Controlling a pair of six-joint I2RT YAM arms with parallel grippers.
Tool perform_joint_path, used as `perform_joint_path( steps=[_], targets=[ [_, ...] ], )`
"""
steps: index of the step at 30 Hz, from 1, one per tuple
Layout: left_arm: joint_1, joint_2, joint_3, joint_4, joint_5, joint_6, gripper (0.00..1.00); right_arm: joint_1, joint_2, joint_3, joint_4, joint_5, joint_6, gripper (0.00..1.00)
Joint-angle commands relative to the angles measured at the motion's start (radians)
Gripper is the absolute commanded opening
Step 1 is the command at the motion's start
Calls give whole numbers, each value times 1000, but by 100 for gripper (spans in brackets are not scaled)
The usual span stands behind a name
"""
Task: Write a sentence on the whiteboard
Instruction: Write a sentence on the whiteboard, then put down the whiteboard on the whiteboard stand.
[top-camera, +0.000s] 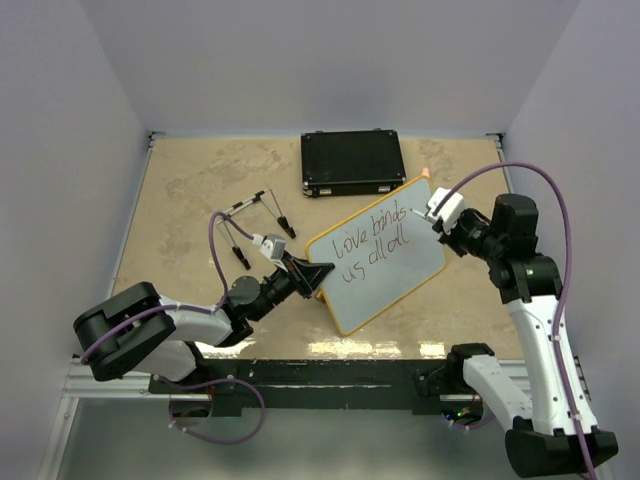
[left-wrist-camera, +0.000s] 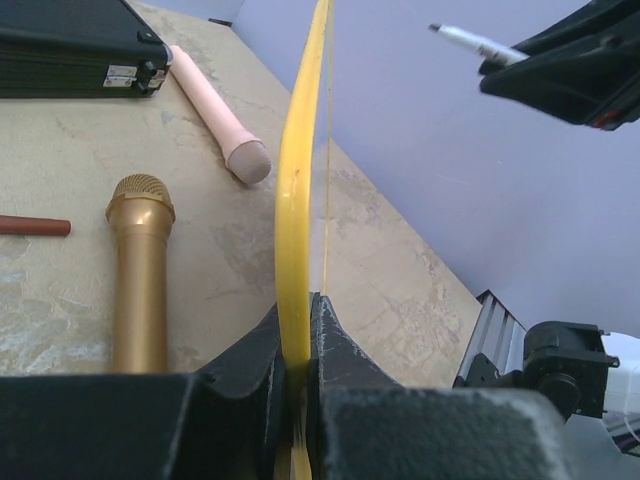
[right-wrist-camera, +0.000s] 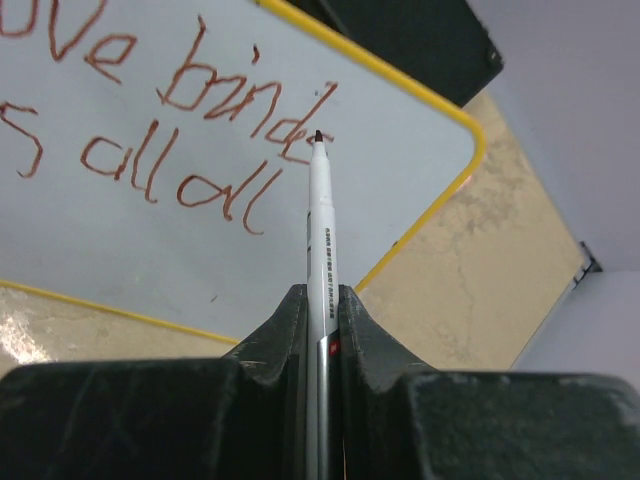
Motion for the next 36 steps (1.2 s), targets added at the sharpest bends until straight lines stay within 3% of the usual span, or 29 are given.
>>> perform_joint_path(
  steps=[1,8,17,36],
  targets=[
    [-12,-17,11,-42,56,64,0,-4,-41,79,53,-61,123,0],
    [14,-106,103,-152,70,46,0,-111,-24,283,-43,-219,202,0],
    [111,-109,291,-238,182,-8,0,-117,20,593,-250,-435,175,0],
    [313,-53,662,-372,369,-3,0,-116,13,623,-275,-491,165,0]
  ],
)
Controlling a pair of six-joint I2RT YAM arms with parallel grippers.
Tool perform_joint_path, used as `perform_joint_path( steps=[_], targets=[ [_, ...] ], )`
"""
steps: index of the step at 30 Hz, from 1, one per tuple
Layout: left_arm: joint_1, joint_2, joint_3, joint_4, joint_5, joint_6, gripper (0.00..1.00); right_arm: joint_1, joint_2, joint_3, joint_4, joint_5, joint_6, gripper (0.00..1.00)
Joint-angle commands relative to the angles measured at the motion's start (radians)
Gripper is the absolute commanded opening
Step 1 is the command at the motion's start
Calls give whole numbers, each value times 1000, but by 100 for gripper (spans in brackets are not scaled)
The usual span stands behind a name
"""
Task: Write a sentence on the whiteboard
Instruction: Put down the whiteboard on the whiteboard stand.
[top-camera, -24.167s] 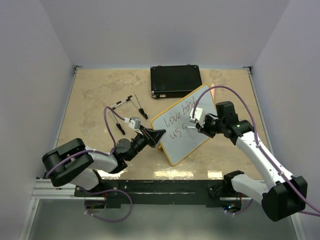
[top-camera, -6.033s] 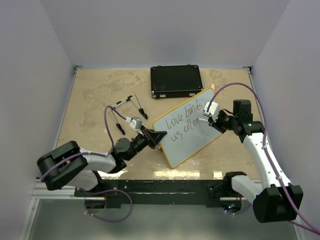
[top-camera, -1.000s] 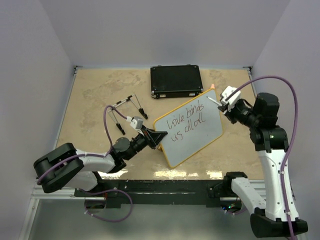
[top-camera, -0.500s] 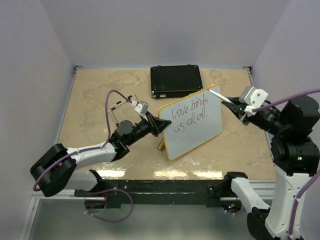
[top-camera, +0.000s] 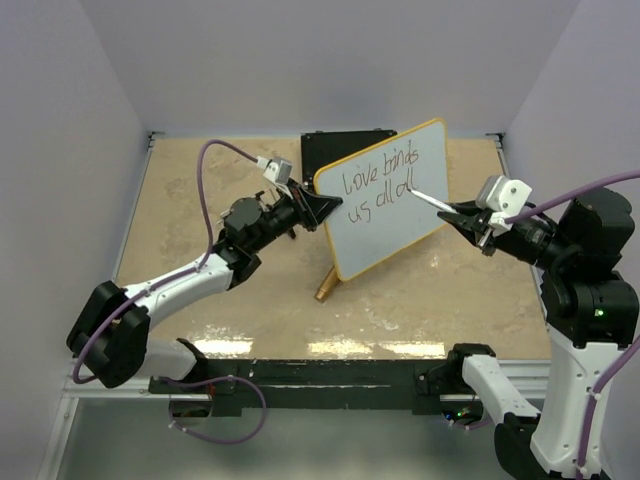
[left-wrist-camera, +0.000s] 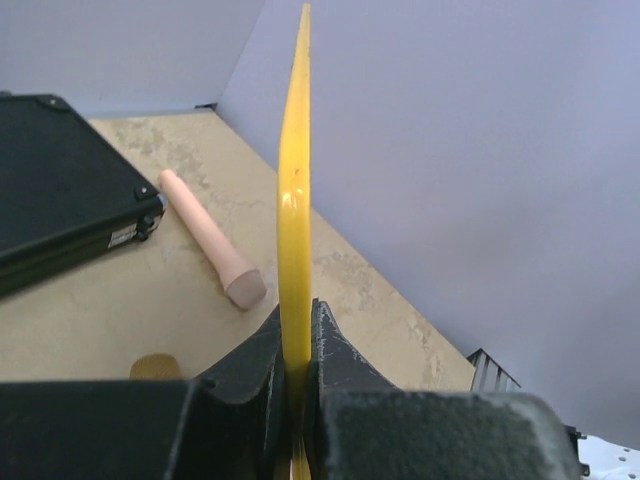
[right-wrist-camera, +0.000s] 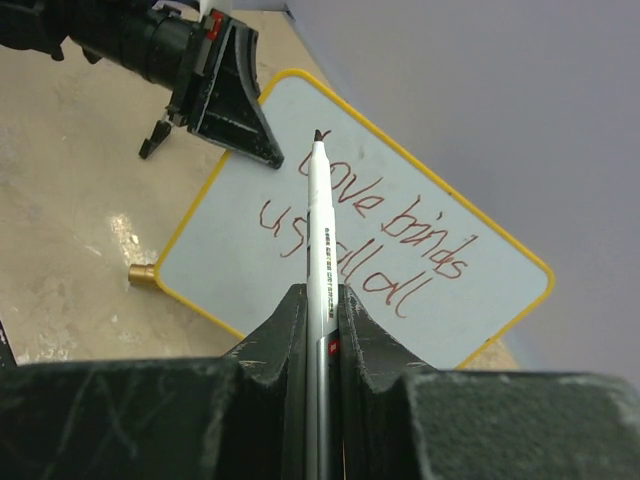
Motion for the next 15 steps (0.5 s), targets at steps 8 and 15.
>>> perform_joint_path(
  steps=[8,15],
  targets=[
    [189,-72,136,128,145,9,0,-3,12,33,-19,-36,-11,0],
    [389,-216,90,28,277,32,0,-4,17,11,-9,-44,-17,0]
  ],
)
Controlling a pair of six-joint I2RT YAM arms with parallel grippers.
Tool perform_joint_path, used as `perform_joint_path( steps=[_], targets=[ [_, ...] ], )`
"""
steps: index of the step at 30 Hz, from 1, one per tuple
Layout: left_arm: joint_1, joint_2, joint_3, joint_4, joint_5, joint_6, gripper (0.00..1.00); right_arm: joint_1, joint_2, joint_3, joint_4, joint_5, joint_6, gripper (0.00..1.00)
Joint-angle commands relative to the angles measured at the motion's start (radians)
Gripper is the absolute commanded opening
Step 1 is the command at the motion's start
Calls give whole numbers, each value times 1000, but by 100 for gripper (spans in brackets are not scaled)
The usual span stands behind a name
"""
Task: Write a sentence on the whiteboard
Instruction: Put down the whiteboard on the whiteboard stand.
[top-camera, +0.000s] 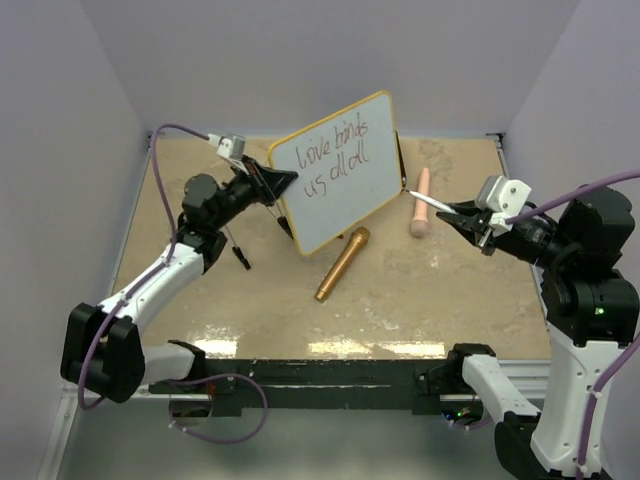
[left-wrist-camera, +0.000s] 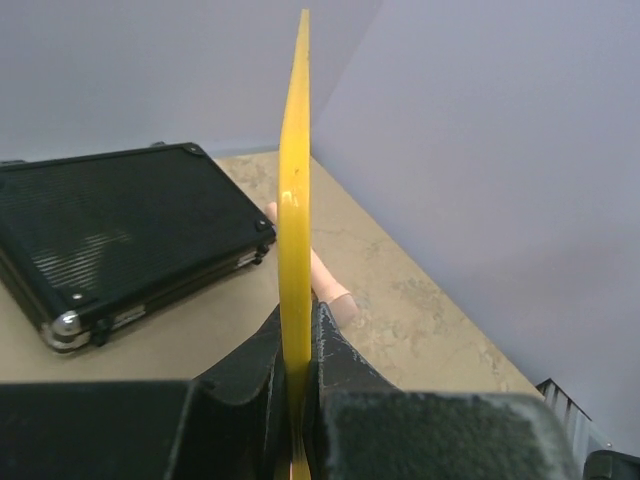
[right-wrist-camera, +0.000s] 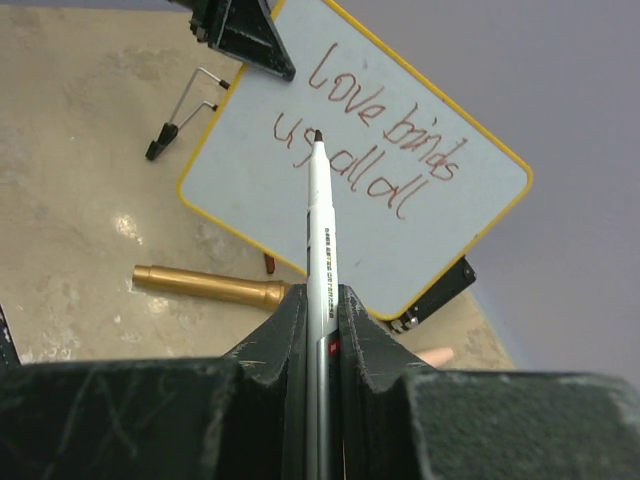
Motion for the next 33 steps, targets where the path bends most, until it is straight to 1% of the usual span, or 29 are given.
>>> perform_joint_path(
  steps=[1,2,4,5,6,7,8,11,15,19,20,21,24,29,33],
  targets=[
    [135,-193,5,171,122,-6,0,-3,9,-9,6,-25,-9,0],
    [198,-212,-17,169,174,-10,0,-3,9,-33,12,-25,-9,0],
    [261,-262,-29,152,228,-15,0,-3,11,-69,39,-27,-12,0],
    [320,-278,-35,140,280,-13,0,-3,12,-108,49,-27,-12,0],
    [351,-290,-37,120,308,-9,0,-4,14,-131,74,-25,-13,0],
    [379,-311,-40,111,367,-6,0,-3,18,-154,87,-24,-16,0],
    [443,-321,-47,102,395,-6,0,-3,18,-199,99,-16,-16,0],
    [534,-361,-83,106,495,-1,0,-3,30,-272,151,-8,-24,0],
    [554,-376,-81,-25,540,127,0,2,43,-328,193,-11,-38,0],
    [579,-367,-84,-33,601,142,0,16,52,-371,225,-8,-45,0],
    [583,-365,-83,-45,599,157,0,19,54,-388,231,-8,-45,0],
    [585,-356,-78,-99,598,199,0,22,57,-395,242,-11,-47,0],
    [593,-347,-87,-142,589,250,0,28,61,-429,268,-17,-48,0],
    [623,-323,-103,-115,587,249,0,33,72,-486,319,-36,-41,0],
    [643,-278,-95,-4,615,160,0,40,78,-515,334,-39,-45,0]
  ],
)
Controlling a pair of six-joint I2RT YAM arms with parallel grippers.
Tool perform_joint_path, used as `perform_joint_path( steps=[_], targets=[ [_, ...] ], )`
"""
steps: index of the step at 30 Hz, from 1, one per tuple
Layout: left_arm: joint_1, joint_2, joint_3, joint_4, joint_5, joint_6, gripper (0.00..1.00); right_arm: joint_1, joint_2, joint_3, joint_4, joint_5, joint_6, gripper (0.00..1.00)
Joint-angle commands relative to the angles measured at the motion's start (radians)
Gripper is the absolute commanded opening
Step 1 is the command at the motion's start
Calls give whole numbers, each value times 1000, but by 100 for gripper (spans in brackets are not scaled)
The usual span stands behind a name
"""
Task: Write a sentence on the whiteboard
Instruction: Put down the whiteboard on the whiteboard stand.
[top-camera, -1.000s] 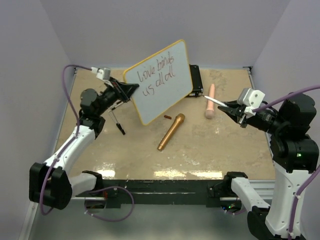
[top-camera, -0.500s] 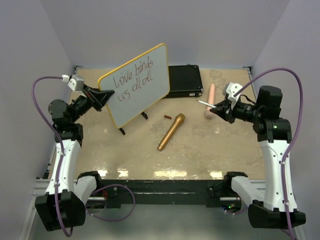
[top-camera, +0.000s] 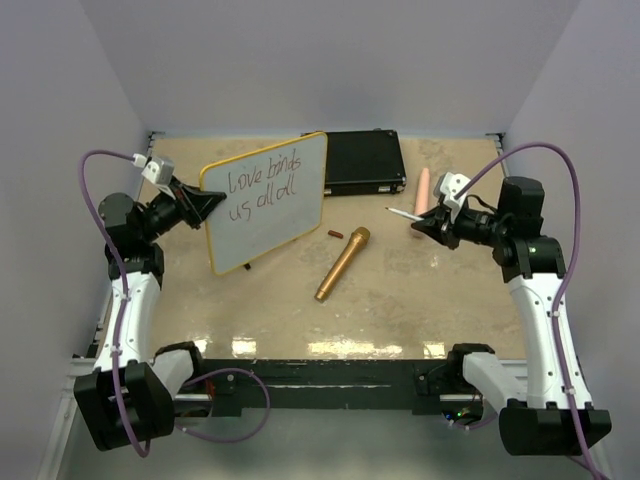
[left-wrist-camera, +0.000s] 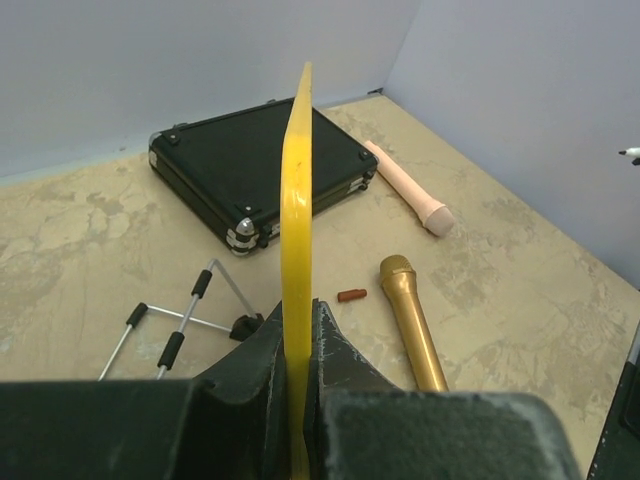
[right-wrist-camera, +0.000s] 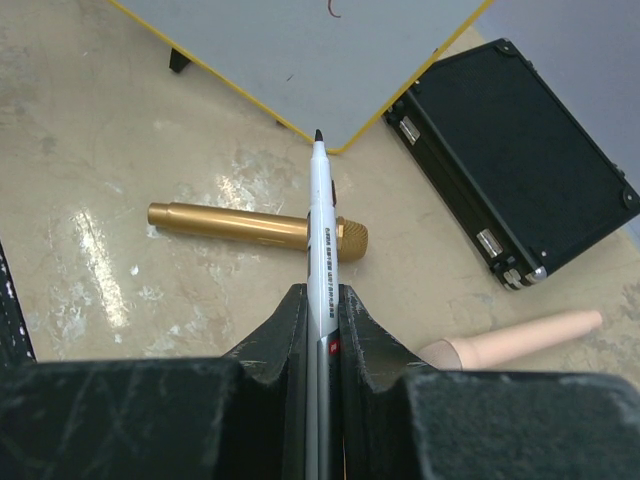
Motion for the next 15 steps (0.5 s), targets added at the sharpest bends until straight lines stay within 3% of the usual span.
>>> perform_joint_path(
  steps=[1,9,15],
  targets=[
    [27,15,34,243,18,-77,0,10,2,-32,65,-31,-11,0],
    [72,87,11,495,38,-244,0,10,6,-74,65,-29,-24,0],
    [121,142,-19,541,23,-232,0,40,20,-74,59,-26,-34,0]
  ],
)
